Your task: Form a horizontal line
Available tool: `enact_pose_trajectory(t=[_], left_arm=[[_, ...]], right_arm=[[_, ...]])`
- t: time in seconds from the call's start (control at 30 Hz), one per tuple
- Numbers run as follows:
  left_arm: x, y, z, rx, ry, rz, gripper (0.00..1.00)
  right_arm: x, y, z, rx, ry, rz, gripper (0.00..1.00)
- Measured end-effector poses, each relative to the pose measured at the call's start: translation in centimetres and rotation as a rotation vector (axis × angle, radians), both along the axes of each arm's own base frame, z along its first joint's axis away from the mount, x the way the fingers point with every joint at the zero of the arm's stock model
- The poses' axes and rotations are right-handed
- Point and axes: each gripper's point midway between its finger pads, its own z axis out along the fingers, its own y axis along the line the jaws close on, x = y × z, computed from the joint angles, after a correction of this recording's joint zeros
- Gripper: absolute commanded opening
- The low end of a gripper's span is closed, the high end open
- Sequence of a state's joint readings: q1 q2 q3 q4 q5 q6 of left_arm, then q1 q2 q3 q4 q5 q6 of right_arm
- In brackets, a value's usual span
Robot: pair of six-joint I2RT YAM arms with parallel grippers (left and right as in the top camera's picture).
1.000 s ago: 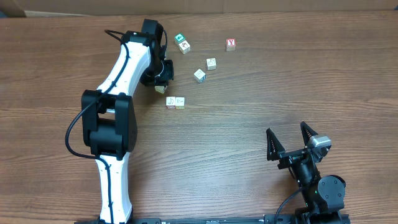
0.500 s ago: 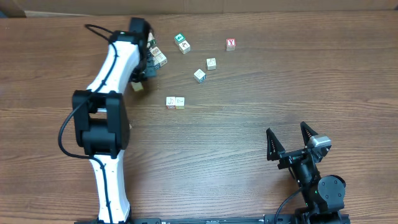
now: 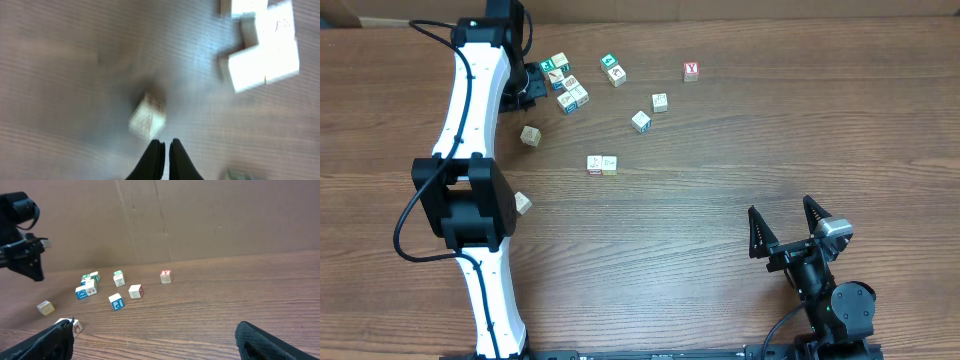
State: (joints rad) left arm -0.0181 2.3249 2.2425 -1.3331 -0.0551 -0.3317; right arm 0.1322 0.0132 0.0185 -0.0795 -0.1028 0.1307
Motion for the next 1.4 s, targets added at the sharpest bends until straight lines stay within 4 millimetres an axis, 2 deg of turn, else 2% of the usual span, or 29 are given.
enact_pose_trajectory(t=[0.13, 0.23, 0.5, 0.57, 0.67, 0.83, 1.0, 1.13, 1.27, 1.4], left_arm=[[-3.3, -0.3, 0.1, -0.019, 0.132, 0.019, 0.04], [-4.4, -0.4, -0.4, -0.021, 0.180, 0.031, 0.04], [-7.1, -0.2, -4.7, -0.007, 0.299, 0.034, 0.04], [-6.9, -0.1, -5.5, -0.004, 0.292, 0.035, 0.05], [-5.5, 0.1, -6.8, 0.005, 0.233, 0.035, 0.06], [-0.7, 0.5, -6.9, 0.031, 0.035, 0.039, 0.06], [2.4, 0.6, -6.3, 0.033, -0.095, 0.042, 0.05], [2.7, 0.4, -6.2, 0.020, -0.107, 0.040, 0.04], [1.4, -0.2, -6.1, -0.013, -0.049, 0.033, 0.04], [1.2, -1.6, -4.1, -0.091, -0.035, 0.019, 0.04]], right_arm=[[0.0, 0.0, 0.0, 0.000, 0.000, 0.000, 1.00], [0.0, 0.0, 0.0, 0.000, 0.000, 0.001, 1.00], [0.0, 0.0, 0.0, 0.000, 0.000, 0.000, 1.00], [0.0, 0.0, 0.0, 0.000, 0.000, 0.000, 1.00], [0.0, 0.0, 0.0, 0.000, 0.000, 0.000, 1.00], [0.0, 0.0, 0.0, 0.000, 0.000, 0.001, 1.00], [0.0, 0.0, 0.0, 0.000, 0.000, 0.000, 1.00], [0.0, 0.0, 0.0, 0.000, 0.000, 0.000, 1.00], [0.0, 0.0, 0.0, 0.000, 0.000, 0.000, 1.00], [0.0, 0.0, 0.0, 0.000, 0.000, 0.000, 1.00]])
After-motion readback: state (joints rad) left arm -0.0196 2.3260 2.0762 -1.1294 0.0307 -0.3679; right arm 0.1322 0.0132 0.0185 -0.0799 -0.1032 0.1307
